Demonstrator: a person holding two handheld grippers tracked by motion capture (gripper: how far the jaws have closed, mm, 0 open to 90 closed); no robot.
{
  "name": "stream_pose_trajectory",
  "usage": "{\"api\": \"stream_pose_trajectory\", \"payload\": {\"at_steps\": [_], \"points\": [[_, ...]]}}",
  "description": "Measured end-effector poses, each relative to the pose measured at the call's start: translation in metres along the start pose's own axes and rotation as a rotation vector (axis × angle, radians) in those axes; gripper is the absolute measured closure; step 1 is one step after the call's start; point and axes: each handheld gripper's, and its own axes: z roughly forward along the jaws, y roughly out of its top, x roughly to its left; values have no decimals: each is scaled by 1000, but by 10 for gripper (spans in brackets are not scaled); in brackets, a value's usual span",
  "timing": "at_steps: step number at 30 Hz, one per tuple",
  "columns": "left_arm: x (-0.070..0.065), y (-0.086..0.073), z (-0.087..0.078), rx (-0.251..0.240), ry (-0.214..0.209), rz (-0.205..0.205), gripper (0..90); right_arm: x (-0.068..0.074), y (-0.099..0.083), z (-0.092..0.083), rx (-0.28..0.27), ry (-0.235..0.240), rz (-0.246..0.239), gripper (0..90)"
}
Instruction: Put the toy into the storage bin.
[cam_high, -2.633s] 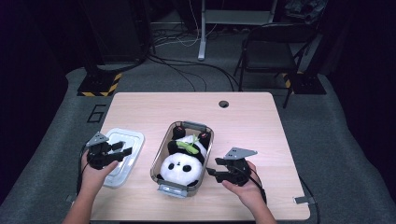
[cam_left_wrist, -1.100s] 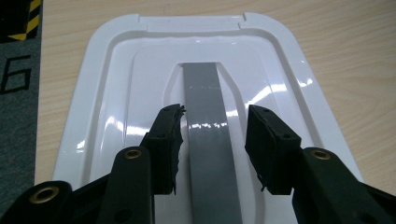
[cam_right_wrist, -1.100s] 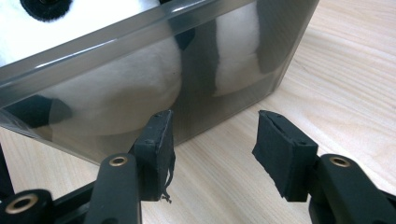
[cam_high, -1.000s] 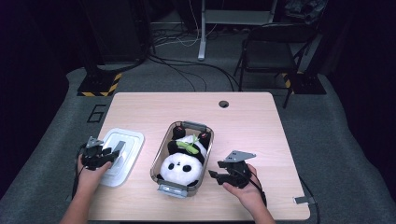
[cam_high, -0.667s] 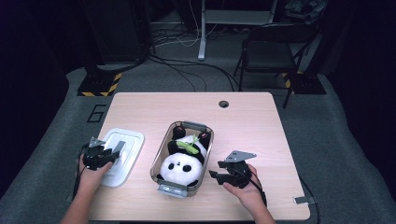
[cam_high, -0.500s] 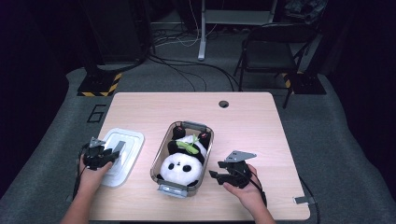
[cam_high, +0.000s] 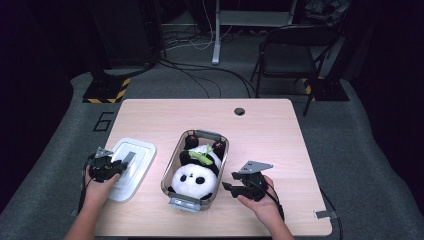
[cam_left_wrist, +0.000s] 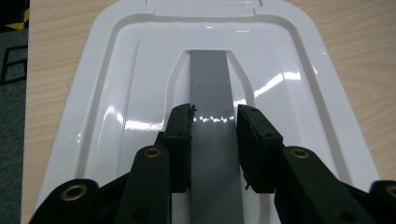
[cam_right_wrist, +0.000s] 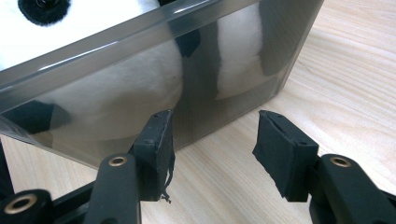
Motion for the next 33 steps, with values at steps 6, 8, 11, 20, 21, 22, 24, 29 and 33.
{"api": "stream_pose_trajectory", "payload": {"at_steps": [6,8,11,20,21,22,24,29,33], "points": [[-1,4,-13,-42,8,-4,666,0,1,1,-6,-2,2,458],[-3,6,-18,-53,11,8,666,-1,1,2,-7,-9,-5,458],[-7,8,-24,-69,8,25,666,-1,2,3,-6,-7,4,458],[-14,11,-39,-80,0,50,666,2,6,9,-15,29,-7,450],[-14,10,-40,-84,0,47,666,2,7,9,-14,34,-22,454],[-14,10,-41,-82,-4,43,666,4,7,10,-8,24,-27,455],[-14,10,-43,-87,-3,47,666,5,8,11,-5,34,-38,454],[-15,9,-49,-105,-6,43,666,12,13,17,-4,56,-51,451],[-15,10,-54,-102,-18,49,666,16,17,23,2,70,-64,444]]}}
